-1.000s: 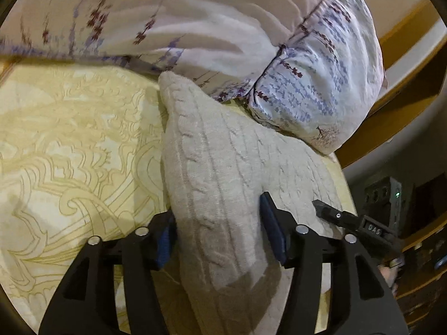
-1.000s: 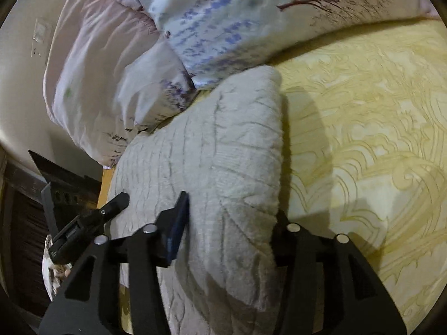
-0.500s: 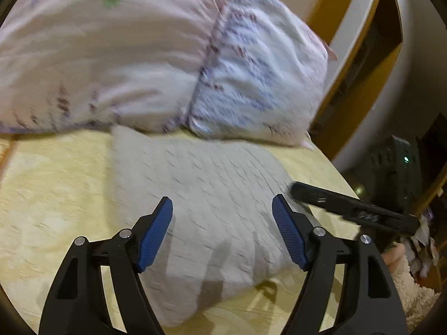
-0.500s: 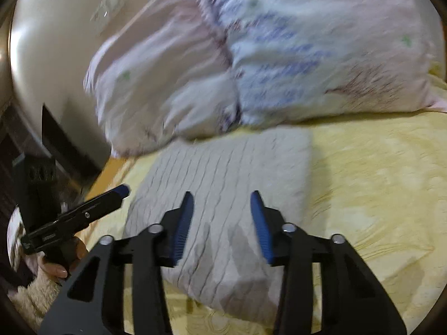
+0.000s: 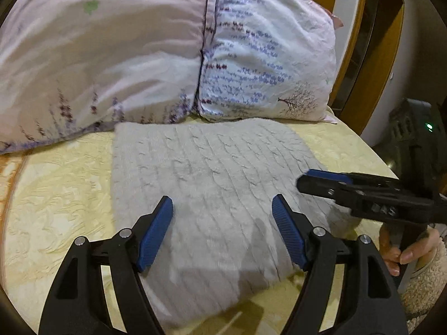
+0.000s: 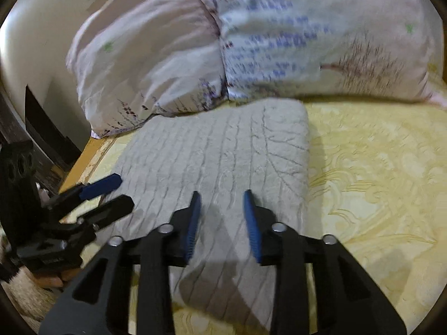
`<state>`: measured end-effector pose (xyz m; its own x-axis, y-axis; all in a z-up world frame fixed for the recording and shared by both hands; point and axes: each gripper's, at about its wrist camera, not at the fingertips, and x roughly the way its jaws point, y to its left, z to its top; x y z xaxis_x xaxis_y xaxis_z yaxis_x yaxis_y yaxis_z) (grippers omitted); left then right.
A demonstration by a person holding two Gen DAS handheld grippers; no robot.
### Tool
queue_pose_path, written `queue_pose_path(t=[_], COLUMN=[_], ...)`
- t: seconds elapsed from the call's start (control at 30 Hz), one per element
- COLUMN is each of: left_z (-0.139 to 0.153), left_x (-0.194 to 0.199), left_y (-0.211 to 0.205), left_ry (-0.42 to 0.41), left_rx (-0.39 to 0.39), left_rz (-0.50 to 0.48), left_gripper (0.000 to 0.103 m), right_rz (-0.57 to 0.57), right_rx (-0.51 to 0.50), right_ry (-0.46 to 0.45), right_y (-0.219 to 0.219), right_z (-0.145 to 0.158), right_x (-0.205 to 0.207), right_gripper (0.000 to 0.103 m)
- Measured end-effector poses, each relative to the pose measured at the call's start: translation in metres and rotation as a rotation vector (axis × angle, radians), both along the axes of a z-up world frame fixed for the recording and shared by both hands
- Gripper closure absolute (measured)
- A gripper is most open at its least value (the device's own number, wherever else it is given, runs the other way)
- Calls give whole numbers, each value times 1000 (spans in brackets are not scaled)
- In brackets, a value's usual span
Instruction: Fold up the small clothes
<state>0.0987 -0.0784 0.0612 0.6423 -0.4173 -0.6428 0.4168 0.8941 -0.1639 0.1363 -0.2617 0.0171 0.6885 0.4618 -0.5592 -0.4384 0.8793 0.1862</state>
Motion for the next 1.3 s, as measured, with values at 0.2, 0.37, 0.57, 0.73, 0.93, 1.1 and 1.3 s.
queue_pose_path(t=[0.2,0.37,0.57,0.73,0.93,1.1,1.3], left_z=[-6,-25,-35,-29,-34,-45,-49], left_x=[-20,-14,-2,-17,-41,-53,-59], left_y=[2,4,11,27,37,31,28], left_ry=[-75,-7,61,105,165,186,184], left_rx=[236,276,239,146,96,185,226], left_rz=[114,138,157,165,202,248,260], left_gripper=[24,24,21,15,6,1,1], right_rz=[2,-33,-74,-130,-216,-256,-253], right_rx=[-52,-155,-310,-199,-174,-185,-196], right_ry=[4,3,-79,-88,-86,-23,25], right_y=[-7,2,22,1,-11,-9,2], right_z=[-6,-19,-29,-17,-21,-38,-52], right_x=[-21,-20,-25,-44,-68,-73,-76], right_gripper=[59,63,60,18,2,2,2])
